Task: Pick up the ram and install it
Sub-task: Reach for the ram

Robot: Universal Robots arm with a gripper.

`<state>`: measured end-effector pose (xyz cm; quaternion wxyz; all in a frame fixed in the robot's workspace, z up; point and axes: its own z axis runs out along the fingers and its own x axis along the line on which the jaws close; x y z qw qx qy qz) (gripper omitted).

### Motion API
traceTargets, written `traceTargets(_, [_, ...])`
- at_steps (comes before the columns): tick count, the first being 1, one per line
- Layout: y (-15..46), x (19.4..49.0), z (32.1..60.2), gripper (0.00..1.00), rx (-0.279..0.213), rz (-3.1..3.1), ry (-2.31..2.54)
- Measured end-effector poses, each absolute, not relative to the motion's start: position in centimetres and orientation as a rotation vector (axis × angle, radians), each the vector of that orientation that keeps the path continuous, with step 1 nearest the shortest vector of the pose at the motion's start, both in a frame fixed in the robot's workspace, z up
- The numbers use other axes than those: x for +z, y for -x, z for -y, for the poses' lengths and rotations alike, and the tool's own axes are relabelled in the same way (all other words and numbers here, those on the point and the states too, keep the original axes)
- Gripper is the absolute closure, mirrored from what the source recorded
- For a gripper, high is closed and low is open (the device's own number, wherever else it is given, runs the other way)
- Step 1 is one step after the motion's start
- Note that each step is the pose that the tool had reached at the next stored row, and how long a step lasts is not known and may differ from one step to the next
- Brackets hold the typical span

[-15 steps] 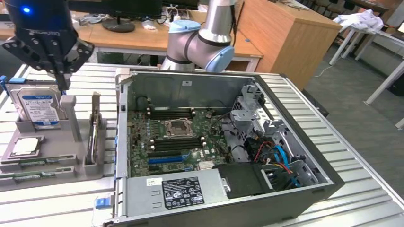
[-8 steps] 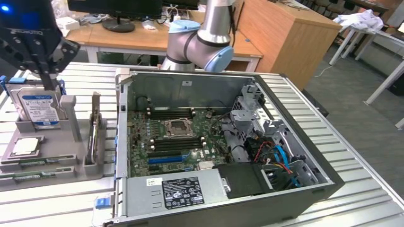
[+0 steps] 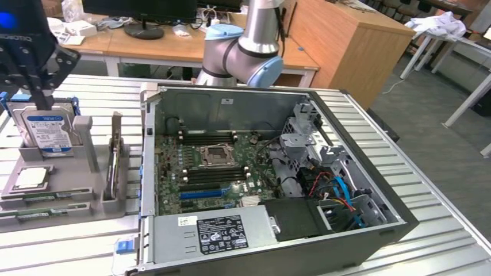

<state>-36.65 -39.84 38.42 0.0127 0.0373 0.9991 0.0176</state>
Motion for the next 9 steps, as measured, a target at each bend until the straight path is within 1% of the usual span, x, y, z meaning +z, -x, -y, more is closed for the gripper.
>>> traceTargets(9, [38.6, 38.3, 39.8, 0.89, 0.051, -3.114, -0.116])
